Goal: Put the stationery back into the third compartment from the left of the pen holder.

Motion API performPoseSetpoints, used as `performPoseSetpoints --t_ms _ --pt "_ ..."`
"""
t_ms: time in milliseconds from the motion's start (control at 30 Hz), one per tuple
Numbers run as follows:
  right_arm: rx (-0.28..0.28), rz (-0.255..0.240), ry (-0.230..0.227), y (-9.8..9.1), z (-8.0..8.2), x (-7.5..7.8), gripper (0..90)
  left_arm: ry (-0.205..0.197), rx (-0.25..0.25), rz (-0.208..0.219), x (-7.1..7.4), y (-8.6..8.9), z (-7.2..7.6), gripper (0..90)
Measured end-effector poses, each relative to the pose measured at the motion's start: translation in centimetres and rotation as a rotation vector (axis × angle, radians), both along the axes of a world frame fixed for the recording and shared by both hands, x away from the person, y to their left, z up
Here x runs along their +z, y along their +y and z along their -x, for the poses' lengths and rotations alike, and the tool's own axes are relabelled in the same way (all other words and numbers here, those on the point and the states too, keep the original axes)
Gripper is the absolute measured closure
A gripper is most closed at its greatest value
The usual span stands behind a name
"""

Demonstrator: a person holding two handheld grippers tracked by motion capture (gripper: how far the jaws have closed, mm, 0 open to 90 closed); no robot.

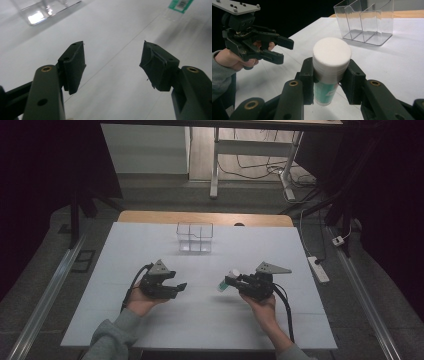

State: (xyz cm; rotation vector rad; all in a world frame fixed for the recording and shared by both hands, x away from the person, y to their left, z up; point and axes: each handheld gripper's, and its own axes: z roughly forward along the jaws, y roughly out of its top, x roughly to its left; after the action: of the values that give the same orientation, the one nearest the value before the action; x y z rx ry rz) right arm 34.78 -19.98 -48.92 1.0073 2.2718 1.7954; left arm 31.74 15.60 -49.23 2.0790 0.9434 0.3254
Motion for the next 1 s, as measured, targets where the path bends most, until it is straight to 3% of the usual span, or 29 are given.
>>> performPoseSetpoints --t_ms 667,1000 --pt "-0.003 0.001 -0.012 0.1 0.0 0.0 64.9 0.001 0.122 -0.001 -1.0 5.8 1.7 35.2" --pt "-0.007 -0.003 -0.035 0.5 -0.2 0.7 64.9 0.019 0.143 -0.017 -1.9 7.1 2.9 33.9"
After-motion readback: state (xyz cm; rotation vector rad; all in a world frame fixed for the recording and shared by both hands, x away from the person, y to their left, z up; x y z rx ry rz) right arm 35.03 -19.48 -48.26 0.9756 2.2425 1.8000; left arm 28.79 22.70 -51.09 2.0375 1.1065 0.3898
